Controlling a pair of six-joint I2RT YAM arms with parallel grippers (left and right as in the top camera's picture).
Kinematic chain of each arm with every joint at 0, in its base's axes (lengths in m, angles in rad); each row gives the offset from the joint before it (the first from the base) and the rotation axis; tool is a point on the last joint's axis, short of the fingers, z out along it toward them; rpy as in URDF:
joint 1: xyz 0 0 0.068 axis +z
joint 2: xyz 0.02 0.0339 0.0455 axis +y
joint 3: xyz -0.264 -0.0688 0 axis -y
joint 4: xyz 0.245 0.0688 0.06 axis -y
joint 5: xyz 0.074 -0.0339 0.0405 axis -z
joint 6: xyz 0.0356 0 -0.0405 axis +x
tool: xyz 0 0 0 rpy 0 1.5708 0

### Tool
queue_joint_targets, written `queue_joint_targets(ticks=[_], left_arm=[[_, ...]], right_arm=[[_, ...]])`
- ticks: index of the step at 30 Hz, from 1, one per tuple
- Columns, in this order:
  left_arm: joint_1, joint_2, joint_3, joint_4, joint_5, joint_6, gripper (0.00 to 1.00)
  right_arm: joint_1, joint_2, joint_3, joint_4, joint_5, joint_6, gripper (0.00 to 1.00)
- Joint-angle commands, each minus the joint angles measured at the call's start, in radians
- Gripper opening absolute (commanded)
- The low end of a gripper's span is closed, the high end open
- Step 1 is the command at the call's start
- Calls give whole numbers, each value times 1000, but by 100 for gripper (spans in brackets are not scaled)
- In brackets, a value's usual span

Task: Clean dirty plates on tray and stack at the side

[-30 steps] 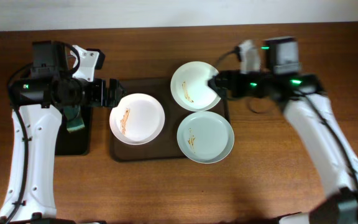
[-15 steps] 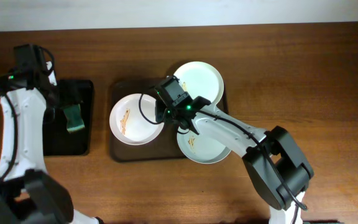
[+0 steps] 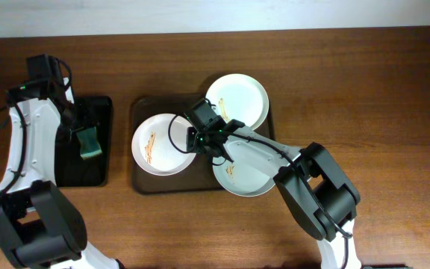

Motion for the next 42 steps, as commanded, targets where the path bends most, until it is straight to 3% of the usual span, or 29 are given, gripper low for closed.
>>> queue_joint_targets(ticks=[1,2,3,5,6,10,11,14,18,19,20,23,25,28,30,34,37,40,42], left_arm=[[4,45,-58,52,7,-24,70],[3,62,-81,85,-6,-23,70],[4,87,-103,121,-16,-23,63],[4,128,-131,179,-19,-20,22],[3,144,-132,191,-19,-20,17],[4,198,-134,214,-65,-20,16],[4,201,-134,214,-72,-20,32],[4,201,-132,217,-69,-20,47],[4,201,-72,158,-53,-20,51],[4,201,-72,153,-53,-20,50],[4,202,-76,150,-55,-20,41],[4,236,-80,173,-86,-20,35],[4,258,-80,177,-86,-20,22],[4,258,-80,190,-86,-20,14],[4,258,-80,199,-69,-21,2],[3,243,-66,177,-32,-10,1],[3,146,43,68,130,116,1],[3,65,89,-10,144,156,1],[1,43,89,-34,223,259,1]], right_arm=[[9,20,14,-5,-2,11,4],[9,20,14,-5,-2,11,4],[9,20,14,-5,-2,11,4],[9,20,14,-4,-2,11,4],[9,20,14,-4,-2,11,4],[9,20,14,-4,-2,11,4],[9,20,14,-3,-1,11,4],[9,20,14,0,2,11,4],[7,20,14,0,2,11,4],[7,20,14,0,2,11,4],[7,20,14,0,2,11,4],[7,20,14,0,2,11,4],[7,20,14,0,2,11,4],[7,20,14,0,10,11,4],[7,20,14,0,10,11,4],[7,20,14,0,9,11,4],[7,20,14,0,9,12,4],[7,20,14,0,9,12,4],[7,20,14,0,9,11,5]])
